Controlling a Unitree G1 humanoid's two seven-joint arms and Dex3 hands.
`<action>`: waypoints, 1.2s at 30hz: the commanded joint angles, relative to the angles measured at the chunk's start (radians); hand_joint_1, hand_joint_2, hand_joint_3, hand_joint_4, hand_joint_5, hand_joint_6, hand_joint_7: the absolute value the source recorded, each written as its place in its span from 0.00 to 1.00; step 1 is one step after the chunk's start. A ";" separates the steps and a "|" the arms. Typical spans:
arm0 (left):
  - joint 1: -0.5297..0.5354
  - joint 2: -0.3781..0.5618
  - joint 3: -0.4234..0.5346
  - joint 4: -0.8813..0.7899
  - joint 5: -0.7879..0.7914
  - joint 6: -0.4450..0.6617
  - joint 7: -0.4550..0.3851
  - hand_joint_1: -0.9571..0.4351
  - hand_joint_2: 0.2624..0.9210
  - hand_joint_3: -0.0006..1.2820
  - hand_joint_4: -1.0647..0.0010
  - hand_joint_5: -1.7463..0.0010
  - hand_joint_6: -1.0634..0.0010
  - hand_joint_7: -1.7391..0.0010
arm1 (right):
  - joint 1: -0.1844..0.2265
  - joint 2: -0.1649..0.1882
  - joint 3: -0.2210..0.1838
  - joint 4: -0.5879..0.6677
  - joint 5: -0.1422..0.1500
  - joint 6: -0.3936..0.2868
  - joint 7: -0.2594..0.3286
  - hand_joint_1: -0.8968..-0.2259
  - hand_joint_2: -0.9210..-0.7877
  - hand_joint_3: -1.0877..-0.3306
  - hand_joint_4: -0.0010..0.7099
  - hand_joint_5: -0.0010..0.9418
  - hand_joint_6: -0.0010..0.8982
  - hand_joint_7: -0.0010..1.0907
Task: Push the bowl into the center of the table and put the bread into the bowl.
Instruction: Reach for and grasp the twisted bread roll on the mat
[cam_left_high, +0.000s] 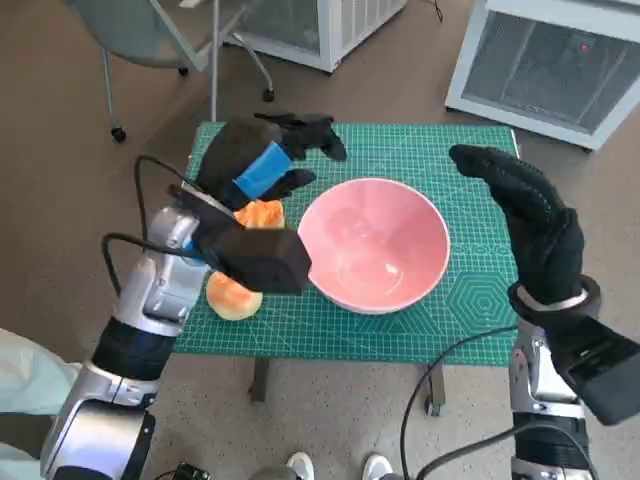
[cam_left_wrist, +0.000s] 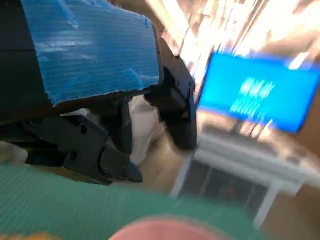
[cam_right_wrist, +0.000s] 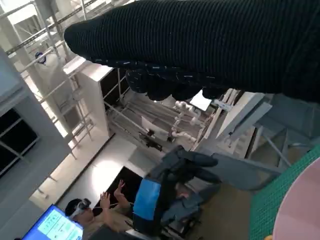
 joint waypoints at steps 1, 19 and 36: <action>-0.041 0.045 -0.029 0.016 0.072 0.163 -0.128 0.53 0.64 0.01 0.96 0.97 0.92 0.96 | 0.036 0.001 -0.001 -0.005 -0.017 0.016 -0.009 0.47 0.00 0.48 0.16 0.00 0.00 0.36; -0.235 -0.023 -0.082 0.563 0.073 0.140 -0.100 0.44 0.63 0.00 1.00 1.00 0.93 0.99 | 0.023 0.006 -0.001 0.015 -0.025 0.019 -0.010 0.47 0.00 0.47 0.16 0.00 0.00 0.35; -0.379 -0.130 -0.144 1.021 0.074 0.080 -0.049 0.45 0.64 0.00 1.00 1.00 0.99 1.00 | 0.014 -0.002 -0.004 0.033 -0.002 0.018 0.014 0.47 0.00 0.47 0.16 0.00 0.00 0.34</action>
